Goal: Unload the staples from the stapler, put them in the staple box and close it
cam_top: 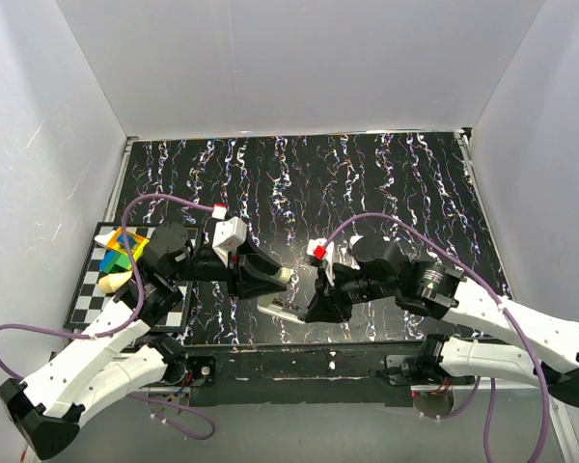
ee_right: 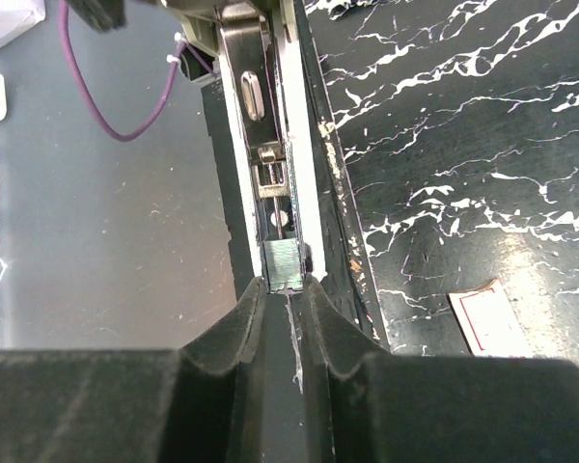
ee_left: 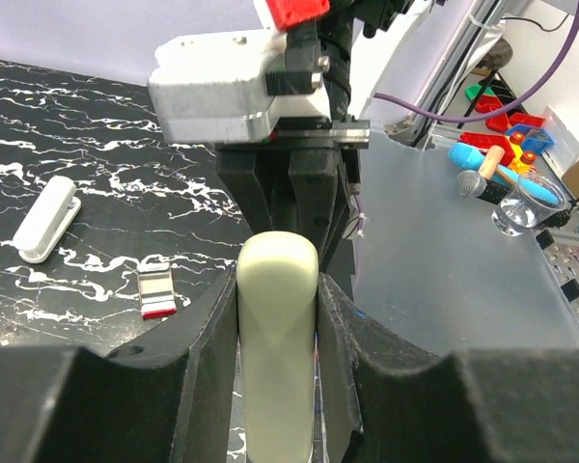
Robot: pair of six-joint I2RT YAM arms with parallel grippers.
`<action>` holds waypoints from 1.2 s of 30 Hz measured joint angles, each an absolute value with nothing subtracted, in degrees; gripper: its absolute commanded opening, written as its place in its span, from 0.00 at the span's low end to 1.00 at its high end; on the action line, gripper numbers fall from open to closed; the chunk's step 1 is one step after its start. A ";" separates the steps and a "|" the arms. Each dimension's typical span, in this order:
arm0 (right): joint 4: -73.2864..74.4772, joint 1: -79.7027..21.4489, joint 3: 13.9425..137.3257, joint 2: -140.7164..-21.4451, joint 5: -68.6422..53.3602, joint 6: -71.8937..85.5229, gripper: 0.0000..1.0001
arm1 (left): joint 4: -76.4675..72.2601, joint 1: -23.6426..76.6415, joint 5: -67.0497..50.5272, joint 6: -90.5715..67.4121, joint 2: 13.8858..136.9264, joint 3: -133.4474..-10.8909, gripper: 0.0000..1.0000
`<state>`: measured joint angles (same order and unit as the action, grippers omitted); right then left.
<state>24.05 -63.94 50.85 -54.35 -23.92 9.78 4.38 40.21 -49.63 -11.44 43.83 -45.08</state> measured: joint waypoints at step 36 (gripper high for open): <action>30.59 -64.51 66.74 -57.25 6.22 8.36 0.01 | 10.31 39.16 -25.91 -8.47 47.31 -48.01 0.00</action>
